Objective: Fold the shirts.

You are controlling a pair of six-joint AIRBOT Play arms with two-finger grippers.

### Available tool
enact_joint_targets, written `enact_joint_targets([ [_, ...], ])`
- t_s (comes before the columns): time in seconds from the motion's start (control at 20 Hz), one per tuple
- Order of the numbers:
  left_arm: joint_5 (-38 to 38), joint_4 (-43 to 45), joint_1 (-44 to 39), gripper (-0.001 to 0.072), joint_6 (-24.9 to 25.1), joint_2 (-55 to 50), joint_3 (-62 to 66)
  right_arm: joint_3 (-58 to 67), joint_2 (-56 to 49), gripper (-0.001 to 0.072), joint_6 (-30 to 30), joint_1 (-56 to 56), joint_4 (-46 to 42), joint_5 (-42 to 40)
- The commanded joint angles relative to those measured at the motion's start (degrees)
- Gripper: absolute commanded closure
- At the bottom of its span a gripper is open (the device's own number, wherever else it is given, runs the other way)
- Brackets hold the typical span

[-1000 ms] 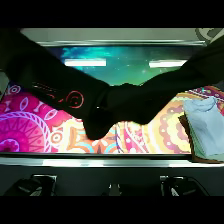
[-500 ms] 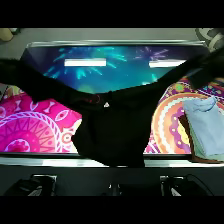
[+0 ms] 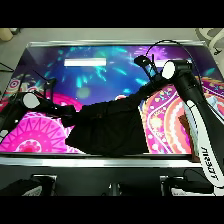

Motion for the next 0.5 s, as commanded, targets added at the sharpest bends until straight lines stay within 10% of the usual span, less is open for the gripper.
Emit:
enact_joint_targets([
  [0.0,-10.4,-5.6,0.1,-0.0013,7.6,-3.2,-1.3,0.0,-1.7,0.069,-5.7,0.0,-2.7,6.8],
  [0.25,-11.9,-3.7,1.1,-0.0013,3.0,5.9,-16.6,0.0,-1.7,0.069,-7.7,0.0,-9.7,10.9],
  [0.45,4.3,-16.0,0.9,-0.0013,-3.9,11.9,-32.8,0.0,-1.7,0.069,-7.7,0.0,-4.0,9.5],
])
